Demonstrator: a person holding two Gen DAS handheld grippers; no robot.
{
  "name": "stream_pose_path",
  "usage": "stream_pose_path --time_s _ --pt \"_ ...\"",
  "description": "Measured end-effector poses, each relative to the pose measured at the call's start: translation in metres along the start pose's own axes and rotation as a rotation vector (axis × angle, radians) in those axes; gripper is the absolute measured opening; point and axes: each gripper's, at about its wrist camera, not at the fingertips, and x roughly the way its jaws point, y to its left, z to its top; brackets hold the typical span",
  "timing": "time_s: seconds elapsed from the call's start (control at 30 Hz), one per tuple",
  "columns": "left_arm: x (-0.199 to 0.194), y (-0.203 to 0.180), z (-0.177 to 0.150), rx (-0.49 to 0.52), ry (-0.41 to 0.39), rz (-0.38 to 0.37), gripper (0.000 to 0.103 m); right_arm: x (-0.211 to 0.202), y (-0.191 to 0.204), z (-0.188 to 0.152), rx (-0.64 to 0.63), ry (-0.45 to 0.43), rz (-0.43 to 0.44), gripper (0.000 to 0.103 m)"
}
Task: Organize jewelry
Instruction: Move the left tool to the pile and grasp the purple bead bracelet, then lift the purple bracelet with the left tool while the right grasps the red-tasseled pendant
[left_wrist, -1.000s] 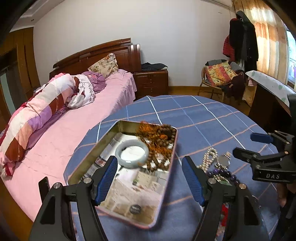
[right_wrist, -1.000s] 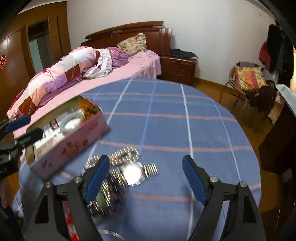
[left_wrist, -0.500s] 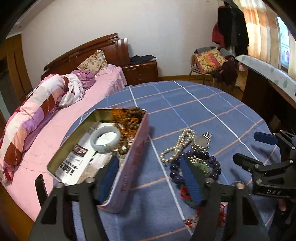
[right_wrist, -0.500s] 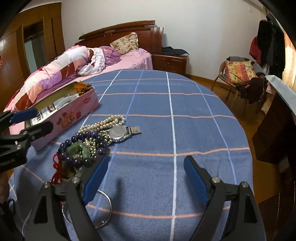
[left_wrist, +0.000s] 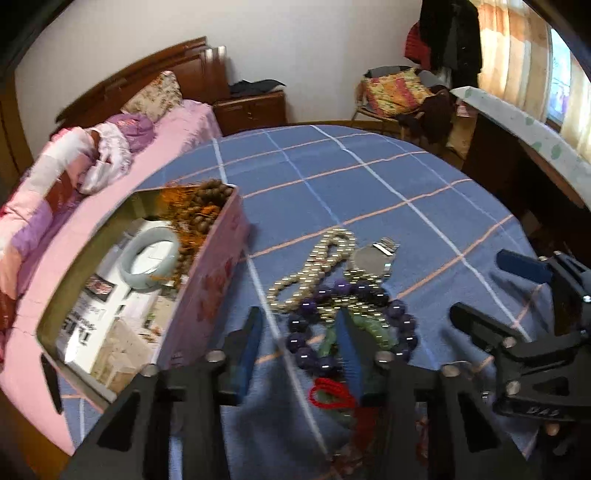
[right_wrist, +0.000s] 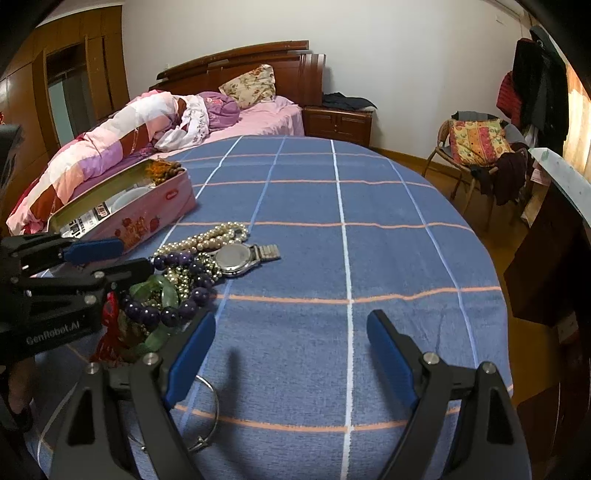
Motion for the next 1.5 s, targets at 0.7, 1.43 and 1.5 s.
stream_pose_path --time_s 0.7,1.43,1.5 --pt "-0.002 0.005 -0.011 -0.037 0.038 -0.085 0.013 0.000 0.001 -0.001 0.006 0.001 -0.001 0.090" --pt "-0.104 0.009 0.019 -0.028 -0.247 -0.178 0.013 0.000 0.001 0.000 0.007 0.006 0.001 0.090" --pt "-0.111 0.015 0.023 -0.035 -0.261 -0.178 0.013 -0.003 0.002 0.002 0.006 0.001 0.013 0.090"
